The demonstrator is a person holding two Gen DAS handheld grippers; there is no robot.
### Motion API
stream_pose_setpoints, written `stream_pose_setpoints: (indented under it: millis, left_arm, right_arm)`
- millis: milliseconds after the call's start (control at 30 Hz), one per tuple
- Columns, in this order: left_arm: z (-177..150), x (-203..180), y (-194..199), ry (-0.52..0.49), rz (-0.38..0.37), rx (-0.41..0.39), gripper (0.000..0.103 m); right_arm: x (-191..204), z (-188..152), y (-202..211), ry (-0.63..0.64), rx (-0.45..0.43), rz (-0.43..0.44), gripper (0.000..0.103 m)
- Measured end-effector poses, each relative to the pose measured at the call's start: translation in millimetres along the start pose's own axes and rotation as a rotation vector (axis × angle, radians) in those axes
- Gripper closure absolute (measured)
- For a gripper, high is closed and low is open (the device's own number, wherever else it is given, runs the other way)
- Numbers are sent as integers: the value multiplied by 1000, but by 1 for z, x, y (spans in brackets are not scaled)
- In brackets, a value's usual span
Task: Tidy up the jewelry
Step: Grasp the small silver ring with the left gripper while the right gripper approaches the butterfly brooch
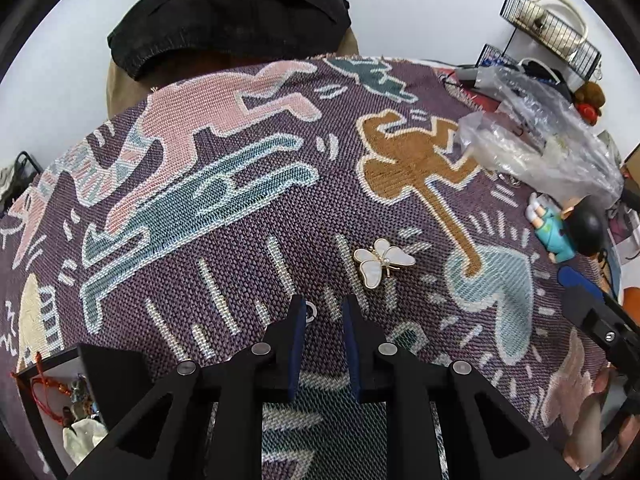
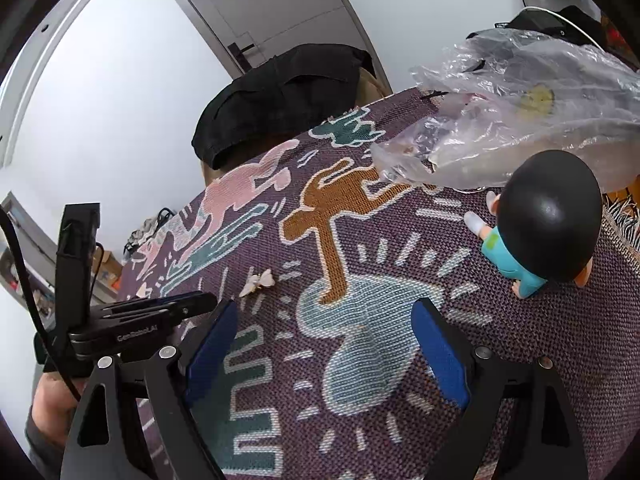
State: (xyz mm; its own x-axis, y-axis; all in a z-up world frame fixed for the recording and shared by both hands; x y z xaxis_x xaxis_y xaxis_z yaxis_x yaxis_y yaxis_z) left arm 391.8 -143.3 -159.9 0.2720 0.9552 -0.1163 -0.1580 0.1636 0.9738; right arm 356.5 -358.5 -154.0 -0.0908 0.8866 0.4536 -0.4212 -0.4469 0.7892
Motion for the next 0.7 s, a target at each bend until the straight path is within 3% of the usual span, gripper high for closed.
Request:
stream_pose_setpoints:
  millis: [333, 467, 700]
  left_arm:
    - [6, 7, -16, 12, 80, 16, 83]
    - [6, 8, -16, 8, 85, 9, 89]
    - [-3, 17, 1, 23, 45, -33, 89]
  right_arm:
    - [-14, 2, -5, -24, 7, 10, 15]
    - [-10, 2, -8, -20, 12, 15, 15]
    - [10, 5, -14, 16, 26, 13, 15]
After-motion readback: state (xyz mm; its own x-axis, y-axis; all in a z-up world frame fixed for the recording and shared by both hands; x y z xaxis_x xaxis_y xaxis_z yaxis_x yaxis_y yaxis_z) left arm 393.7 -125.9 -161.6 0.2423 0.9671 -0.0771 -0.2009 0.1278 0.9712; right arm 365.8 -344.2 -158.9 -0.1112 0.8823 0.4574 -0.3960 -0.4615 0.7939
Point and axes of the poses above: each gripper's, at about its wrist camera, not at the fingertips, and y roughly against the way its jaws point, x to its left, z to its top, the point moved 5 cm from there along -y, roughly the way its jaws point, and after that the axes turned 15 degrees about x, right-handed, at the moved point
